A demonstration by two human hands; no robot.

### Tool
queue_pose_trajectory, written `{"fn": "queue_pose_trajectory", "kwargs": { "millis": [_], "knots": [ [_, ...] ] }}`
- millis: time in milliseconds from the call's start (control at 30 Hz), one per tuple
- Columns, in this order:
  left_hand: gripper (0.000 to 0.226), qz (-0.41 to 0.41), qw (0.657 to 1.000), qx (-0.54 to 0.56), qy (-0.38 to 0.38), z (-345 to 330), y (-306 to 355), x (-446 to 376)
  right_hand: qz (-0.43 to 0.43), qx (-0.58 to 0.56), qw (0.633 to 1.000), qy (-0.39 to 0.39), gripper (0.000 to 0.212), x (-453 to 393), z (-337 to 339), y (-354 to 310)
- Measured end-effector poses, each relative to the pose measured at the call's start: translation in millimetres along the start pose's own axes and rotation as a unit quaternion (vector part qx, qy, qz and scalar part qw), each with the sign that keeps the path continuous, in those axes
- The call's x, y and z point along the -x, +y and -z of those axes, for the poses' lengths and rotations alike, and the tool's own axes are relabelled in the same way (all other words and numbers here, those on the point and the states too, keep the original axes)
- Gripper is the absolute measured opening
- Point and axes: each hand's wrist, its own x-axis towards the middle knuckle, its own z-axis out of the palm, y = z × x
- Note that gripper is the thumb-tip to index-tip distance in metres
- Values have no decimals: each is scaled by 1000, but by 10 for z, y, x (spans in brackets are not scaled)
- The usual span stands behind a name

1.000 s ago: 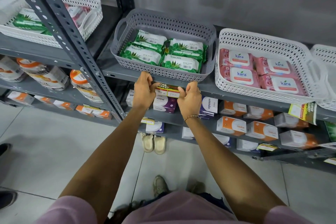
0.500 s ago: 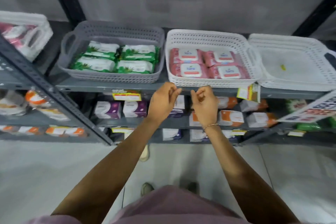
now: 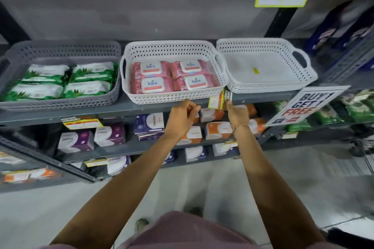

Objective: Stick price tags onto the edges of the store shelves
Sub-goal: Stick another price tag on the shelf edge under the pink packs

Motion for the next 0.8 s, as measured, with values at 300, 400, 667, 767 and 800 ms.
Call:
{"fn": "queue_pose_trajectory", "kwargs": {
  "millis": [300,400,667,767,800],
  "knots": [
    [17,29,998,-54,21,-142,22,-145,-34,-31,998,-44,34,-24,147,224],
    [22,38,997,-59,-26,-213,-8,-122,-42,-28,996,-68,26,124,152,393],
    [25,-98,981,-154,-62,-201,60,-72,152,224,955,-118,15,359,176,462],
    [18,-57,979,-176,-85,-123,-48,-77,187,237,945,-129,11,325,120,282],
    [16,-41,979,-184,-74,-78,-110,-64,198,238,942,-127,11,319,84,219]
  ]
}}
